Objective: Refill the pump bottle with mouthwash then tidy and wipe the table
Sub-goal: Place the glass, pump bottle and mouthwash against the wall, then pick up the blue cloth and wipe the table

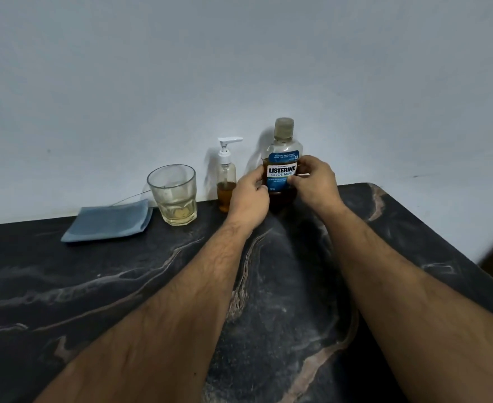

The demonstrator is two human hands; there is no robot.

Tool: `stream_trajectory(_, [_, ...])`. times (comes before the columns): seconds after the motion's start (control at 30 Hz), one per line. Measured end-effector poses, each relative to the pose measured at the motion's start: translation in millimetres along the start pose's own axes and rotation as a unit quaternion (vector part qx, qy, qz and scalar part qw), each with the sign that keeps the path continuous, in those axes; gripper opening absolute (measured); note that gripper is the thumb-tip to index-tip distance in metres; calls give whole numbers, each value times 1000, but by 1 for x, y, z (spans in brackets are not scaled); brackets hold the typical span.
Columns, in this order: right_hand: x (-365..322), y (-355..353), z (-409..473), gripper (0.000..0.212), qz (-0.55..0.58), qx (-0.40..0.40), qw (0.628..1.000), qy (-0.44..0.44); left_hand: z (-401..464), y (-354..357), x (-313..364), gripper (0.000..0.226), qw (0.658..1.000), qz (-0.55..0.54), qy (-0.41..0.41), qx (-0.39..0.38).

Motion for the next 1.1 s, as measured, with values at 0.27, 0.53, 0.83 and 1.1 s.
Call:
stream_trajectory(0.27, [1,-11,-12,58,-17,0,998,53,-25,3,1,58,999,50,8,-16])
stream_trajectory(0.53, [-31,-55,-96,46,-114,17,993,23,-109,-24,-13,47,996,86,-2,4])
stream_trajectory(0.83, [-117,-35,-206,36,-120,-68,990,-34,-222,-109,-14,43,990,119,-29,66])
stream_trajectory(1.1, [-183,25,-253,31,-101,-159,980,-68,-282,-191,-38,40,984,111,-52,128])
Point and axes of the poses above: each hand's wrist, its own z-axis towards the middle knuckle, its own y-axis out of the palm, x = y × z, the point moved 4 cm from there along z, towards the middle knuckle, and after that the axes turned 13 degrees about -y, right-handed, at the moved point
